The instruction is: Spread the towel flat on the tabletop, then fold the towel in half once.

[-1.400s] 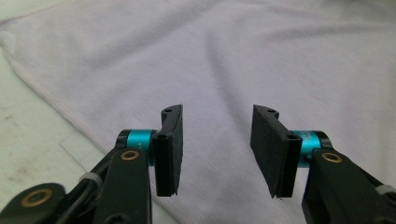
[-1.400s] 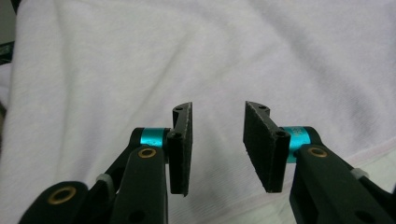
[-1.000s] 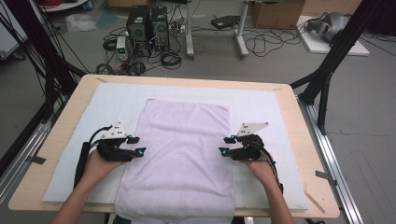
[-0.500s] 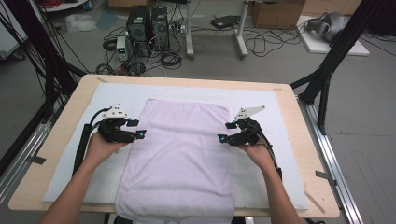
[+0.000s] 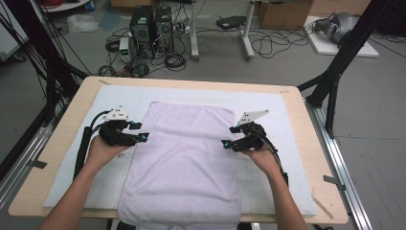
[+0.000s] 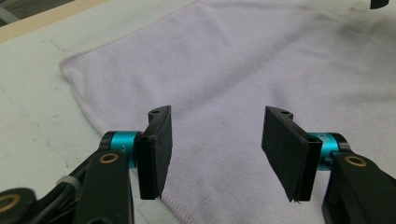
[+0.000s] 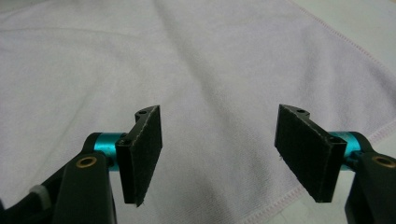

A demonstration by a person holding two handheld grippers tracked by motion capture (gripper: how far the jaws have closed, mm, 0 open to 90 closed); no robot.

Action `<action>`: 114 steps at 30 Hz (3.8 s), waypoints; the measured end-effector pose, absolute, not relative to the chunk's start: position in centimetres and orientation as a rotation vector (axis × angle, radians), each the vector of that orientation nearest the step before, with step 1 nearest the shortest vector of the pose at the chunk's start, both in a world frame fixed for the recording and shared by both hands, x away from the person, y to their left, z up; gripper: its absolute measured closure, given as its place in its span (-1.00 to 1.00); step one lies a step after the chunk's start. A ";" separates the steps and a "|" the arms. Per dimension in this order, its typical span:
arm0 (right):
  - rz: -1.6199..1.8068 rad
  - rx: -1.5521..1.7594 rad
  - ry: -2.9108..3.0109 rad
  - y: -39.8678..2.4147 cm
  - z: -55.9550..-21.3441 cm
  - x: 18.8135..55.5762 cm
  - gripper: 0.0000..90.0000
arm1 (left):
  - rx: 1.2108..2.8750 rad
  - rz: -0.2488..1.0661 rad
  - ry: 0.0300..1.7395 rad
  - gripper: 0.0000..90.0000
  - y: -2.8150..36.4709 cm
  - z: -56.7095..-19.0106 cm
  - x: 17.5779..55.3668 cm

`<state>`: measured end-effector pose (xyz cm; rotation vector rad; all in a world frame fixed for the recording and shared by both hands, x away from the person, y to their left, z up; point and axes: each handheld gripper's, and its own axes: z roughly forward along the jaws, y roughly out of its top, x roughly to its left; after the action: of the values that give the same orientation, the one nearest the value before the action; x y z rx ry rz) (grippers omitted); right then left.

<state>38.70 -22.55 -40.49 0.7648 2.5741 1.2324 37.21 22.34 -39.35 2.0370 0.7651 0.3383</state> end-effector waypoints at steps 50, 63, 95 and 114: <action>1.285 0.925 2.495 -24.7 -38.5 46.0 0.88 | 1.992 0.400 0.850 0.93 23.2 -38.5 43.9; 1.364 0.760 2.681 -26.2 -40.5 33.4 0.45 | 2.125 0.199 0.732 0.34 25.3 -43.0 32.1; 1.343 0.642 2.678 -23.7 -42.1 36.3 0.82 | 2.062 0.218 0.616 0.50 23.8 -42.3 37.1; 1.399 0.626 2.660 -24.2 -42.0 36.5 0.83 | 2.069 0.233 0.612 0.97 24.4 -42.5 37.3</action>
<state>36.50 -24.18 -41.97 0.6257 2.6605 1.3987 37.32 24.44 -42.51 2.0692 0.6121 0.2333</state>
